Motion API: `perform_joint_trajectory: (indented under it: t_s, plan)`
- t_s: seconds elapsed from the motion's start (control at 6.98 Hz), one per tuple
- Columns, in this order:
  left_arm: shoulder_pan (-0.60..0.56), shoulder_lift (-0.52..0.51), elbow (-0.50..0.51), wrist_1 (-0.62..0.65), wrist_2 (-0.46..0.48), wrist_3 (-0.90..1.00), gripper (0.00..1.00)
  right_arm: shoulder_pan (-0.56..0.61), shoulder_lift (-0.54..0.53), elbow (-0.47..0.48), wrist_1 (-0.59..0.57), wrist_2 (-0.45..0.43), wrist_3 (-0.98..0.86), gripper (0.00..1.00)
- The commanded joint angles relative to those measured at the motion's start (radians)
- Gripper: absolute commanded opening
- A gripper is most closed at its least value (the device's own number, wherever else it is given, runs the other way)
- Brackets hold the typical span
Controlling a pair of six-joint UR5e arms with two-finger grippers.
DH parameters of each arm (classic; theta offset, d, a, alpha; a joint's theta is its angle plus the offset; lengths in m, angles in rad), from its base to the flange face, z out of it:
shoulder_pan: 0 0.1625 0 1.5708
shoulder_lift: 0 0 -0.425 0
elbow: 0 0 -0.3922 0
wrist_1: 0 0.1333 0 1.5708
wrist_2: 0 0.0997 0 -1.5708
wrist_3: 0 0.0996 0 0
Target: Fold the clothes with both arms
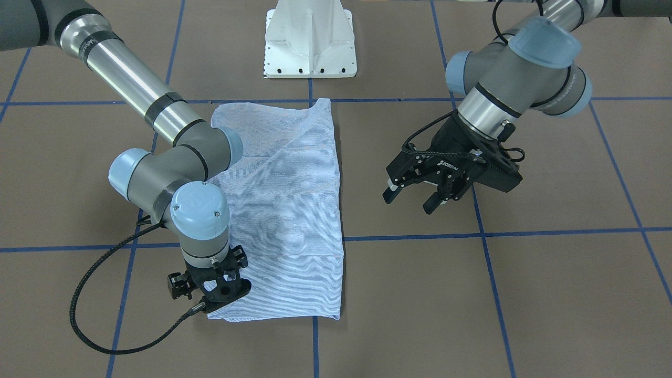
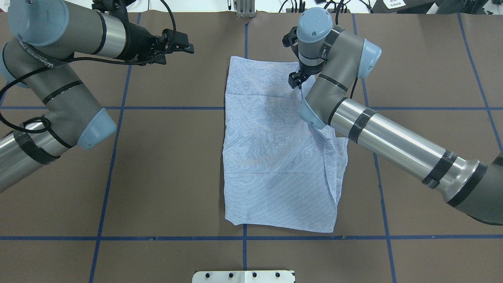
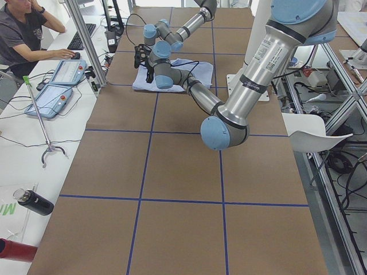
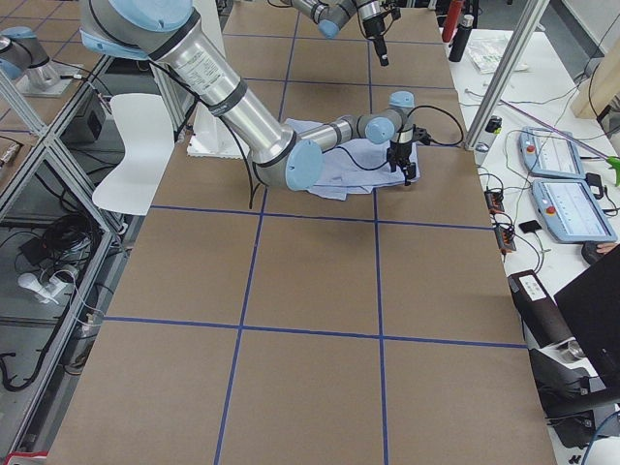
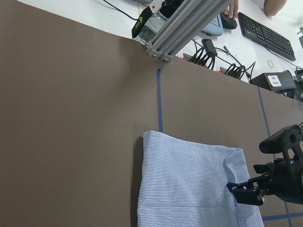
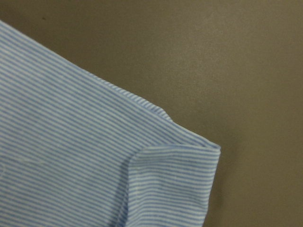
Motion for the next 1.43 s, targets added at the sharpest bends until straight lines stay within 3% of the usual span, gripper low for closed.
perform_joint_trajectory:
  t_s: [0.0, 1.29]
  plan:
    - [0.000, 0.001, 0.000, 0.000, 0.000, 0.000, 1.00, 0.010, -0.009, 0.001, -0.002, 0.001, -0.007, 1.00]
    - [0.006, -0.002, -0.002, 0.000, 0.000, -0.014, 1.00, 0.097, -0.126, 0.079, -0.005, 0.046, -0.159, 1.00]
